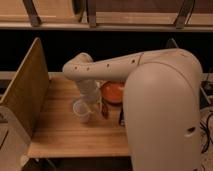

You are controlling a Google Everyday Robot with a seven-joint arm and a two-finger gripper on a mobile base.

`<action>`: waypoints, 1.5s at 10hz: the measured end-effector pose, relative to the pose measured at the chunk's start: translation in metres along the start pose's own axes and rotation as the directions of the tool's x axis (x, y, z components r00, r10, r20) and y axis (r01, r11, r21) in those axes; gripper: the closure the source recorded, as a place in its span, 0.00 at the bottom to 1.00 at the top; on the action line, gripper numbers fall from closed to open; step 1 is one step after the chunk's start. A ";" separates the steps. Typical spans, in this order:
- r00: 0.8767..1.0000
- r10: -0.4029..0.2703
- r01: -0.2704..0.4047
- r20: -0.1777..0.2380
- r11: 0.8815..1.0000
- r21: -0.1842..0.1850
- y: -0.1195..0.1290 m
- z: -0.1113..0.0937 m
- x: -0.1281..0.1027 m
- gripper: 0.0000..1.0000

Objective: Knock the eraser over

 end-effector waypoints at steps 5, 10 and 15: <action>0.964 0.146 -0.166 -0.220 0.983 -0.077 -0.028 0.072 0.051 1.00; 0.918 0.196 -0.208 -0.344 0.978 0.003 -0.077 0.107 0.048 1.00; 0.944 0.178 -0.143 -0.279 0.980 0.141 -0.130 0.101 -0.006 1.00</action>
